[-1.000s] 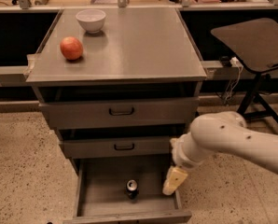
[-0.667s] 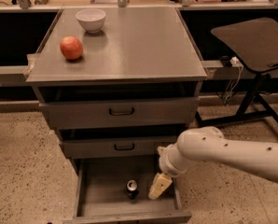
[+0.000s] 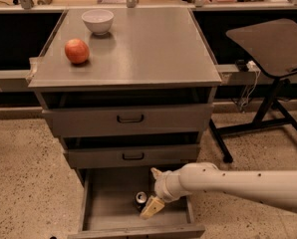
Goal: Pick pepsi can from bottom drawer and place on counter
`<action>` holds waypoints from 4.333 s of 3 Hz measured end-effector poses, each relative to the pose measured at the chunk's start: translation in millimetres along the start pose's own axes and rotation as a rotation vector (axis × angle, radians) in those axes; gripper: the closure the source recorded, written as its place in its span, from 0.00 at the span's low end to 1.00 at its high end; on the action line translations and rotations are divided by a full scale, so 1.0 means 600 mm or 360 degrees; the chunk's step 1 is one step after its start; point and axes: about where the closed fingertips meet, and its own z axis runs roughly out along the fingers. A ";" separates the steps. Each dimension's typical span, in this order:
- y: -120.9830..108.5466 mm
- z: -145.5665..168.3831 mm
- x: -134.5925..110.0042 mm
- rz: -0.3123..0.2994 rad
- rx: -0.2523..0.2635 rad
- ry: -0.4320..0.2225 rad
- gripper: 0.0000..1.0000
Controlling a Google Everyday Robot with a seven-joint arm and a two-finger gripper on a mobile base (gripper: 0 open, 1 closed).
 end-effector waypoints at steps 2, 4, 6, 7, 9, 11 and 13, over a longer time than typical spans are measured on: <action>0.018 0.017 0.016 -0.0009 -0.0043 -0.0036 0.00; -0.032 0.068 0.018 -0.0022 -0.0128 -0.0395 0.00; -0.053 0.248 0.109 -0.0114 -0.0215 -0.0578 0.00; -0.047 0.330 0.140 -0.0109 -0.0199 -0.0620 0.00; -0.066 0.377 0.162 -0.0016 -0.0141 -0.0683 0.00; -0.085 0.401 0.171 0.0096 -0.0108 -0.0785 0.41; -0.085 0.410 0.173 0.0136 -0.0114 -0.0843 0.95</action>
Offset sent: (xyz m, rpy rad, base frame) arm -0.0102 0.0025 -0.0223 0.0434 0.0175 0.0338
